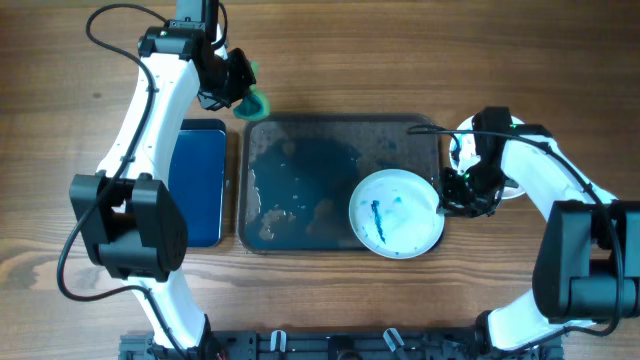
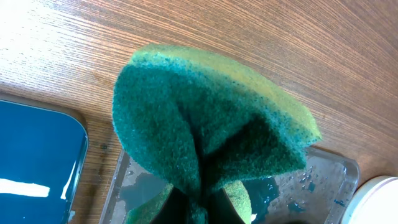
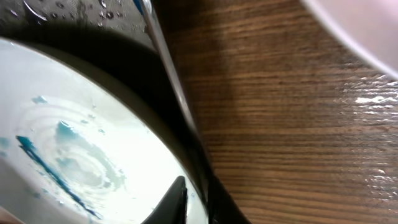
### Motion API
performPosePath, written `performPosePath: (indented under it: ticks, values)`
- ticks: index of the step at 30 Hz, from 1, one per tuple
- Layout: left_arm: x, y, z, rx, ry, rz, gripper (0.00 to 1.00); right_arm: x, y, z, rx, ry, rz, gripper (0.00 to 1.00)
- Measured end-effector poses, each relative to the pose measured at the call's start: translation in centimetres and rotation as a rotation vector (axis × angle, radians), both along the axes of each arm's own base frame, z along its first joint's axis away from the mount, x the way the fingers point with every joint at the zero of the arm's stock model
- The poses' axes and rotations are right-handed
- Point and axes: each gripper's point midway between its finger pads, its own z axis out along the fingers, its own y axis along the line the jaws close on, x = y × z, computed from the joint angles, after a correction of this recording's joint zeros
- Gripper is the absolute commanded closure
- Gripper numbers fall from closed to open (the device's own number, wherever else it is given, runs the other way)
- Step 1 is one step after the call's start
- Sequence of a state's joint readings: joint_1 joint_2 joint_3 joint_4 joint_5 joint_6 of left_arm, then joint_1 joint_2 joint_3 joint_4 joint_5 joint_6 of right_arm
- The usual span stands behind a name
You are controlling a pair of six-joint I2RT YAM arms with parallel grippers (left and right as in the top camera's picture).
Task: Clean dirty plates on tray and stack at the side
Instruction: 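Grip the remaining white plate with the right gripper, drag it to tray center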
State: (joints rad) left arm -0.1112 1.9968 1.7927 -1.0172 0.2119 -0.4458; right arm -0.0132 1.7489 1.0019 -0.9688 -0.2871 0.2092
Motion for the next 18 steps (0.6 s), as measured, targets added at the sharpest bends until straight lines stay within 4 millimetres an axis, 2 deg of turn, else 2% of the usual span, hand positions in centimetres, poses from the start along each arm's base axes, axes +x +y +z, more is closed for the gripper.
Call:
performPosePath:
  ticks: [3, 6, 7, 9, 11, 13, 16, 18]
  values:
    - [0.0, 0.0, 0.0, 0.000, 0.000, 0.000, 0.96, -0.9, 0.4, -0.6, 0.007, 0.018, 0.000, 0.96]
    - [0.0, 0.0, 0.0, 0.000, 0.000, 0.000, 0.96, -0.9, 0.5, -0.5, 0.010, 0.017, -0.003, 0.96]
    - [0.0, 0.0, 0.0, 0.000, 0.000, 0.000, 0.96, -0.7, 0.7, -0.3, 0.009, 0.013, 0.000, 0.96]
    - [0.0, 0.0, 0.0, 0.002, 0.000, 0.001, 0.96, 1.1, 1.8, 0.8, 0.004, -0.047, 0.033, 0.96]
    - [0.0, 0.0, 0.0, 0.003, -0.001, 0.001, 0.96, 4.2, 4.7, 3.0, -0.017, -0.171, 0.100, 0.96]
    - [0.0, 0.0, 0.0, 0.003, 0.000, 0.001, 0.96, 6.4, 9.0, 4.8, -0.037, -0.300, 0.190, 0.96]
    - [0.0, 0.0, 0.0, 0.003, 0.000, 0.001, 0.96, 6.3, 13.6, 5.4, -0.013, -0.365, 0.253, 0.96]
    - [0.0, 0.0, 0.0, 0.003, 0.000, 0.001, 0.96, 6.4, 14.9, 5.2, 0.014, -0.372, 0.246, 0.96]
